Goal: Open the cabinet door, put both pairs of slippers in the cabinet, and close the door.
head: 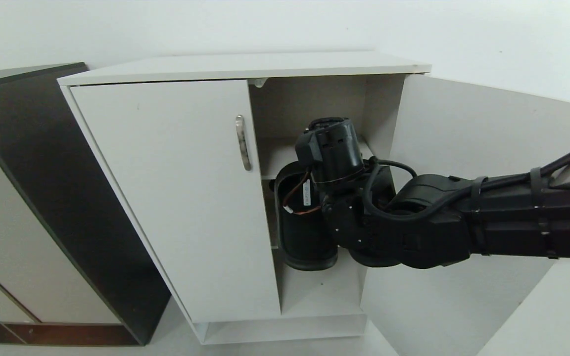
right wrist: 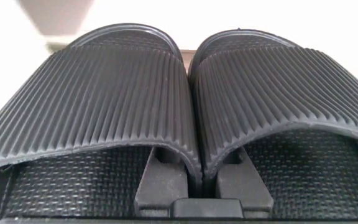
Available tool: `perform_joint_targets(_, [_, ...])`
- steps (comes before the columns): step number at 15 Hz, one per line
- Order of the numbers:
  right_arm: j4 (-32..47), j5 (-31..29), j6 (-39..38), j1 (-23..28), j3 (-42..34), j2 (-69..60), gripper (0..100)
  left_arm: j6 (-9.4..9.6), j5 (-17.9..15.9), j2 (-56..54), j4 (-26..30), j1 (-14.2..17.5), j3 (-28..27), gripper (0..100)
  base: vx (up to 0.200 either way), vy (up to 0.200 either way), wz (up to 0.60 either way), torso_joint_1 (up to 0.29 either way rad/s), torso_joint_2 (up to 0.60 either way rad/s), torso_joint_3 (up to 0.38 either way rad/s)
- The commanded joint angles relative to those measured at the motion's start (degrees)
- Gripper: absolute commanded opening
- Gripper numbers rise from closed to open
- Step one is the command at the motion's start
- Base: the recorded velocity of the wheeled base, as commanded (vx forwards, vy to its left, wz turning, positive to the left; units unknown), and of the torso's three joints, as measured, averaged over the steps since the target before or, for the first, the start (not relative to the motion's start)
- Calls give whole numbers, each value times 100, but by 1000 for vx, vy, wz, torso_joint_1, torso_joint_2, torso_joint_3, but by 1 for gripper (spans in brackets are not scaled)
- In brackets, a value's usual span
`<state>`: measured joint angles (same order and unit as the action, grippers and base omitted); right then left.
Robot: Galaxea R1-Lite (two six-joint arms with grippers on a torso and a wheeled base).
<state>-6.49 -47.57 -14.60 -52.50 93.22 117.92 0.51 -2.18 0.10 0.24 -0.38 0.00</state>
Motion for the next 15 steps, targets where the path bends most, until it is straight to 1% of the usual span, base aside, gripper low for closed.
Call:
perform_joint_targets(1, [-11,2,1,-5,38,56,0,2,-2,8,2,3,0,0,200,0,0,2,7,2])
perform_joint_targets(8, [-11,2,10,3,91,108,0,2,-2,8,2,3,0,0,200,0,0,2,2,2])
perform_joint_targets(15, [-28,-51,28,21,135,231,0,2,7,8,2,3,0,0,0,0,0,0,0,0])
